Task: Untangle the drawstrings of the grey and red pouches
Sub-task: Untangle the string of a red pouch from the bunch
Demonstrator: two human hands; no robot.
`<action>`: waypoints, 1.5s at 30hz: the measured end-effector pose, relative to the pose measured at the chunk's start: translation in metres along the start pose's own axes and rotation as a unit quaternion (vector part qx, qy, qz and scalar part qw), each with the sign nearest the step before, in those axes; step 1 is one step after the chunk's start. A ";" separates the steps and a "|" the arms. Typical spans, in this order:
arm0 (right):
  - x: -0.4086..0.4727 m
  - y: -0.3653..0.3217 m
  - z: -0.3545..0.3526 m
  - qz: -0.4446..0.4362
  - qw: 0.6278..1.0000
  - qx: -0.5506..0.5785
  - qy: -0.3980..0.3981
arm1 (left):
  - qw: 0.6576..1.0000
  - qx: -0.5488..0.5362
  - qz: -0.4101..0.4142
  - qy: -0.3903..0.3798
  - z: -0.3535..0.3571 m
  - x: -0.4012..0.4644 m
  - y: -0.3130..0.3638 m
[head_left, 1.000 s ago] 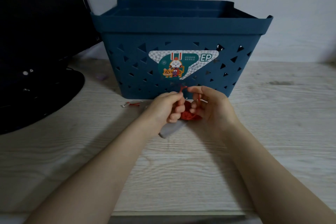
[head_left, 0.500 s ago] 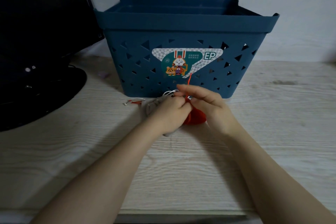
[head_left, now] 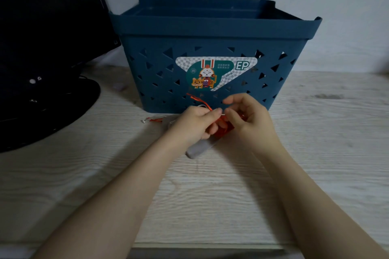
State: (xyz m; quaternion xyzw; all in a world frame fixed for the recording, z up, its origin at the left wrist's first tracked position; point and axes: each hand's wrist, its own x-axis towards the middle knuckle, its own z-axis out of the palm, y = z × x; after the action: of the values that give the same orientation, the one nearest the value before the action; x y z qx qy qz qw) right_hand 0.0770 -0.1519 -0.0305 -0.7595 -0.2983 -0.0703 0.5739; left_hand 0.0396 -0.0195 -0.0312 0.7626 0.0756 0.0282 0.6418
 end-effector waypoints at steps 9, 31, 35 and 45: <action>-0.003 -0.003 0.001 -0.017 0.997 -0.037 -0.063 | 0.994 -0.104 0.017 0.020 -0.004 -0.003 0.005; 0.003 0.008 -0.005 0.081 0.995 -0.007 -0.061 | 0.983 0.095 0.151 0.034 -0.012 0.004 -0.002; 0.000 0.006 -0.003 0.098 0.991 0.014 -0.088 | 0.925 0.268 0.259 0.076 -0.015 0.005 -0.006; 0.000 0.000 -0.003 0.152 0.965 0.177 -0.115 | 0.870 0.300 0.366 0.140 -0.015 -0.002 -0.002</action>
State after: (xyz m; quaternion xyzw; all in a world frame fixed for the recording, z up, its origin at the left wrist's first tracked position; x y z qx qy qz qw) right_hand 0.0772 -0.1550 -0.0293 -0.6849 -0.2513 0.1598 0.6649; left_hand 0.0353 -0.0047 -0.0302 0.8796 -0.1148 0.3435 0.3085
